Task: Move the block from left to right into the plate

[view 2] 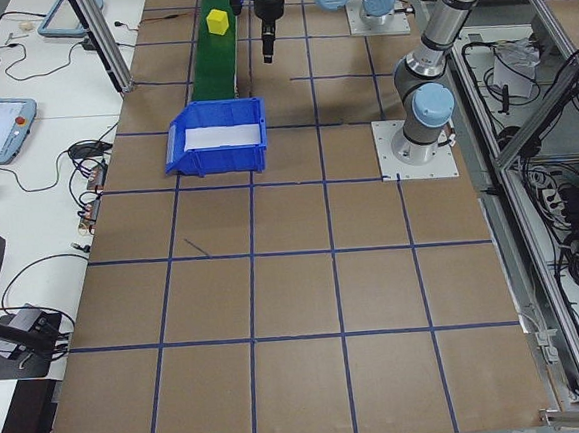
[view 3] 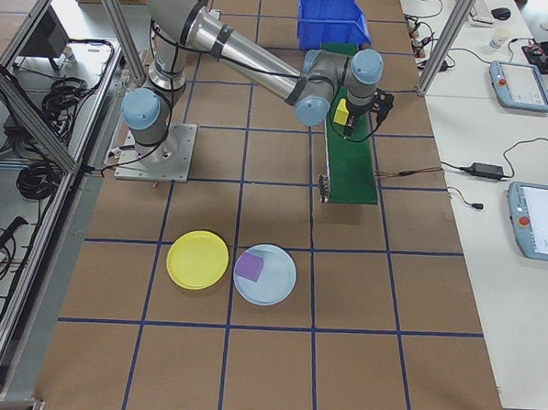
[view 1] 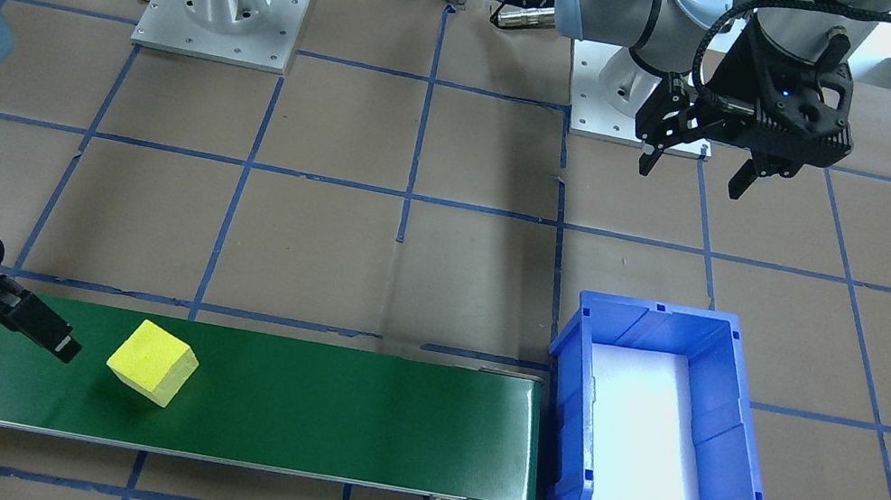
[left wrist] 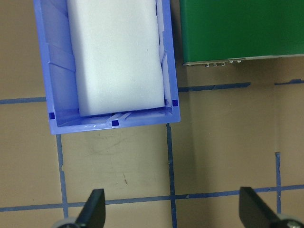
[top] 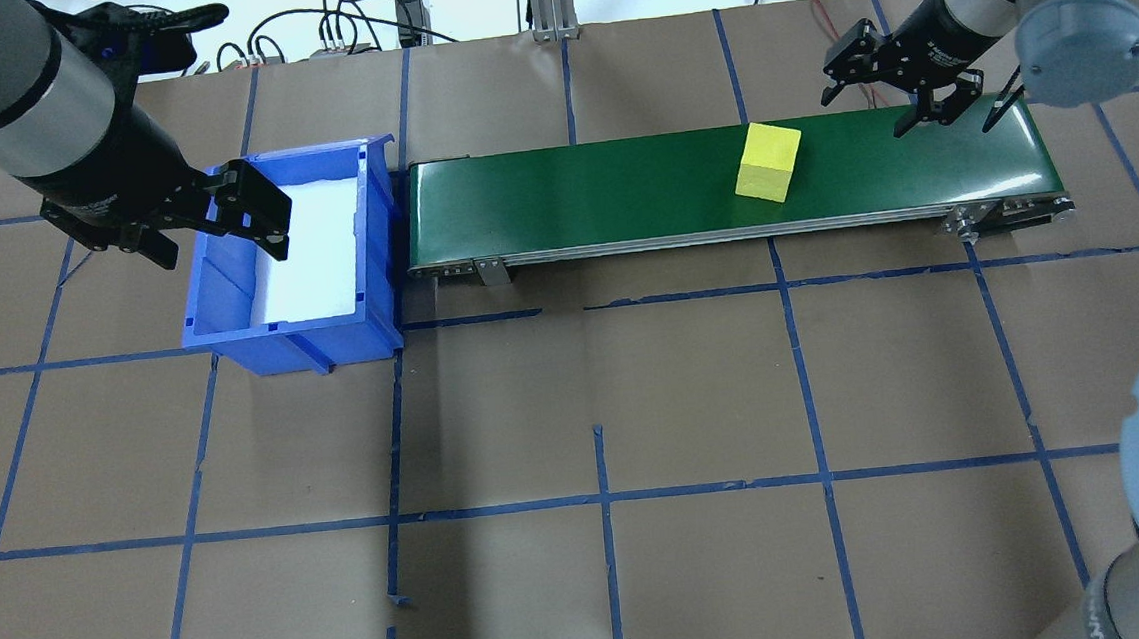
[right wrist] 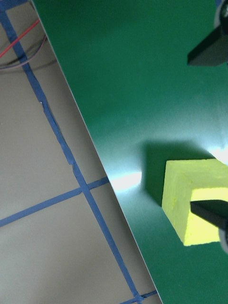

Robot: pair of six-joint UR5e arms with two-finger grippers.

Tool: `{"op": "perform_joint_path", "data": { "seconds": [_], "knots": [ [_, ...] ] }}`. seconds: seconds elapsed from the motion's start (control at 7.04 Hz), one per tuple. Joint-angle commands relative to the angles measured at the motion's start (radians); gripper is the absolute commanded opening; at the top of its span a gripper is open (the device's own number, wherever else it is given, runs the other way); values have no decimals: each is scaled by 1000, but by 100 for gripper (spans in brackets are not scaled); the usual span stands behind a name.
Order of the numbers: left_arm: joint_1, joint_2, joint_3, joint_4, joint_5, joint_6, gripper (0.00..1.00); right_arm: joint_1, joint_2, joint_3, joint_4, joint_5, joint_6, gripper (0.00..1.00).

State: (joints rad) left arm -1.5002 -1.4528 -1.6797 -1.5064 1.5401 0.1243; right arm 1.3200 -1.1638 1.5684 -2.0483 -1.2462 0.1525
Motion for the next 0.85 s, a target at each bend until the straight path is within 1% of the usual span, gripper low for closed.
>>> {"op": "perform_joint_path", "data": {
  "seconds": [0.0,0.28,0.43,0.57,0.71],
  "knots": [
    [0,0,0,0,0,0,100,30,25,-1,-35,19,38,100],
    [0,0,0,-2,0,0,100,39,38,8,-75,27,39,100],
    [-2,0,-2,-2,0,0,100,39,45,12,-76,54,32,100],
    [-2,0,-2,-3,0,0,100,39,53,15,-76,54,32,100],
    [-2,0,0,-3,0,0,100,39,55,40,-76,39,13,100]
  ]
}}
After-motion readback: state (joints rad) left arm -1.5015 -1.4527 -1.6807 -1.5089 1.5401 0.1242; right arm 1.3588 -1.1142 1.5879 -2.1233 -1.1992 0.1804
